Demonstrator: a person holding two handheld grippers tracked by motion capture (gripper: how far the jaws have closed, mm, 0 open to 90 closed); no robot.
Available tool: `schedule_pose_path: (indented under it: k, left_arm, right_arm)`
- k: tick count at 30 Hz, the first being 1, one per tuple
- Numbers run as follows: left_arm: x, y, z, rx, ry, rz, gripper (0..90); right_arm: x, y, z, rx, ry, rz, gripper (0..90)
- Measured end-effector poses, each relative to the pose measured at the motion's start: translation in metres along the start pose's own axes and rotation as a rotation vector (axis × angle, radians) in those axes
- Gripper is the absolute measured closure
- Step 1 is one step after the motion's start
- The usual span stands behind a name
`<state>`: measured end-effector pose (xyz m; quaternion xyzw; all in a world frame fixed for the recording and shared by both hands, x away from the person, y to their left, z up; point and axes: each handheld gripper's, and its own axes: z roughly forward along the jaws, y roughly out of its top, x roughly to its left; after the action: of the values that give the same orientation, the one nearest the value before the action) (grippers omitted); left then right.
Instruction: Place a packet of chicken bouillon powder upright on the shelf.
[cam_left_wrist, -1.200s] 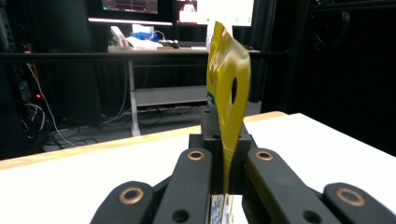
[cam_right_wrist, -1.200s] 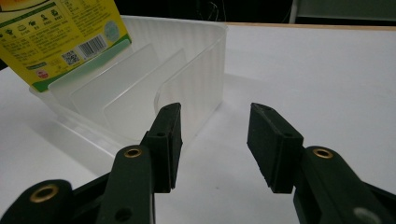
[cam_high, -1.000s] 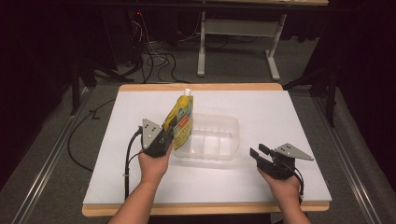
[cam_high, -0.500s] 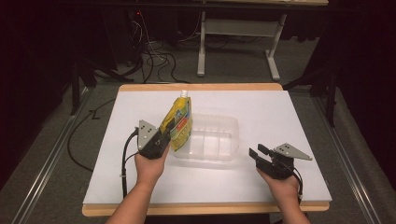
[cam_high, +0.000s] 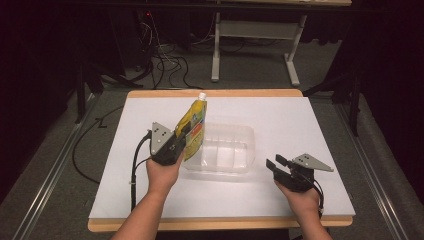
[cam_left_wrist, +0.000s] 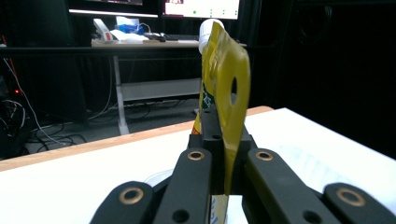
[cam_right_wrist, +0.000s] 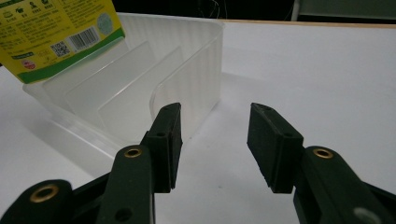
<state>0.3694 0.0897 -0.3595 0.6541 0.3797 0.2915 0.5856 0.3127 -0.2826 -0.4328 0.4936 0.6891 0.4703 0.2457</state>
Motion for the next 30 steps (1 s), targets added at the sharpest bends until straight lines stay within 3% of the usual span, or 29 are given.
schedule_pose_path:
  k: [4, 10, 15, 17, 21, 30]
  left_arm:
    - [-0.001, 0.001, 0.001, 0.021, -0.001, -0.008, 90.0]
    - [-0.005, 0.007, 0.003, 0.050, 0.005, 0.016, 90.0]
    - [-0.006, 0.006, 0.006, 0.061, -0.006, 0.000, 90.0]
    - [-0.007, 0.003, 0.006, 0.062, -0.008, 0.003, 90.0]
    - [0.000, -0.006, 0.006, 0.081, -0.009, -0.038, 90.0]
    - [0.008, -0.017, -0.001, 0.059, 0.000, -0.056, 90.0]
  right_arm:
    - [0.001, 0.001, 0.000, 0.000, 0.000, -0.003, 55.5]
    - [0.001, 0.000, 0.000, 0.001, 0.000, -0.002, 55.5]
    - [0.001, 0.001, 0.000, -0.001, 0.000, -0.004, 55.6]
    - [0.001, 0.001, -0.001, -0.002, 0.000, -0.005, 55.6]
    - [0.001, 0.001, -0.001, -0.005, 0.000, -0.006, 55.6]
    - [0.003, 0.000, 0.000, 0.001, 0.000, -0.005, 55.5]
